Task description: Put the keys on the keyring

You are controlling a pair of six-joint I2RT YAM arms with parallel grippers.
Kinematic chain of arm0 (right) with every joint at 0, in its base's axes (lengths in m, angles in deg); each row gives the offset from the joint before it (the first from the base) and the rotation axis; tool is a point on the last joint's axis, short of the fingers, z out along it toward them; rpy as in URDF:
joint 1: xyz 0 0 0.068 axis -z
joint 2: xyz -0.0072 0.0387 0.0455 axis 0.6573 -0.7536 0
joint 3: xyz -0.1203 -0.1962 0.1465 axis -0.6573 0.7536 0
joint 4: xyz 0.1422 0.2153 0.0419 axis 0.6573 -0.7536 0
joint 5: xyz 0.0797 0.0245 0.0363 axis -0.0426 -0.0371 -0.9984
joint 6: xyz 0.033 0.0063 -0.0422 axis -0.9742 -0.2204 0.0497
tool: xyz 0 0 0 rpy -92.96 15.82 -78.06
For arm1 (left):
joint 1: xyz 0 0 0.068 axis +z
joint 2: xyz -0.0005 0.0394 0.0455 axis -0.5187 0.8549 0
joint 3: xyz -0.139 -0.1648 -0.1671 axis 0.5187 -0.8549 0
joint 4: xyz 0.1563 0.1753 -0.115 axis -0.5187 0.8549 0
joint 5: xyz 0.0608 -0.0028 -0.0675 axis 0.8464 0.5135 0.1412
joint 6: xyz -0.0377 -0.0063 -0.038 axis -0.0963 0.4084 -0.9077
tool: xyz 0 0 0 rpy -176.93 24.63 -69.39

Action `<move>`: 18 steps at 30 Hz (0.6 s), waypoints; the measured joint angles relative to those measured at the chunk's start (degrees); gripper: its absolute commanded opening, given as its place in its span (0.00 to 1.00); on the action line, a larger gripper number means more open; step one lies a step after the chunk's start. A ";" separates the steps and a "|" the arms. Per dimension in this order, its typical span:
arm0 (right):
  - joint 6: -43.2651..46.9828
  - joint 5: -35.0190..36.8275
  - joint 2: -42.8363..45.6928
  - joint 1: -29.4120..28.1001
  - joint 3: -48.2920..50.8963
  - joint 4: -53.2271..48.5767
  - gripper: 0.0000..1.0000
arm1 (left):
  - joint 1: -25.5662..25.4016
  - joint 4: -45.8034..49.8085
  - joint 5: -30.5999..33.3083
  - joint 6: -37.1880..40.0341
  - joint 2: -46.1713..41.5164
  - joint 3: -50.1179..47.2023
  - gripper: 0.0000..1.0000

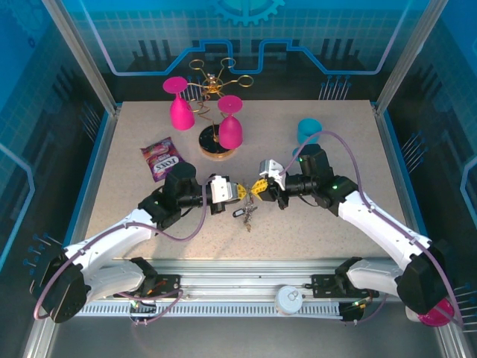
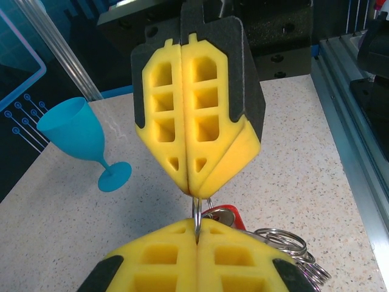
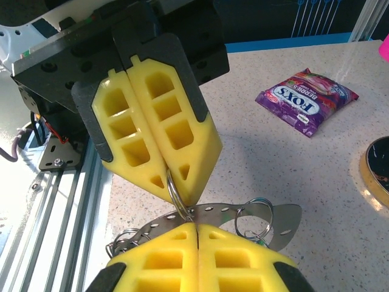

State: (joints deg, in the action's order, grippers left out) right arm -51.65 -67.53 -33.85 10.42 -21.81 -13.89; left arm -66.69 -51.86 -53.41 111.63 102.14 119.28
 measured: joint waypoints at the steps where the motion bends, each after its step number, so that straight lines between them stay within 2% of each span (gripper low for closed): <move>1: -0.04 -0.28 -0.35 0.00 0.00 0.17 0.00 | 0.00 -0.22 -0.26 -0.17 0.00 0.00 0.00; 6: -2.03 -1.73 -2.27 -0.02 0.00 2.80 0.12 | 0.02 -1.95 -1.42 -1.73 0.00 -0.44 0.00; 9: -3.93 -1.64 -2.14 0.00 1.92 6.84 0.26 | 0.00 -5.75 -2.12 -3.26 0.02 -1.97 0.00; 11: -5.07 -1.44 -1.33 0.22 3.89 8.94 0.31 | 0.00 -7.85 -2.58 -4.39 0.07 -3.50 0.00; 18: -5.05 -1.97 2.16 0.68 7.28 11.04 0.37 | -0.09 -12.09 -2.75 -6.95 0.83 -4.92 0.00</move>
State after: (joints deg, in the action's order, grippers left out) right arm -56.70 -69.50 -31.69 11.10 -14.54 -2.85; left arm -66.78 -63.94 -56.17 104.68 102.97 114.36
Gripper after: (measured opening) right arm 0.365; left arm 0.051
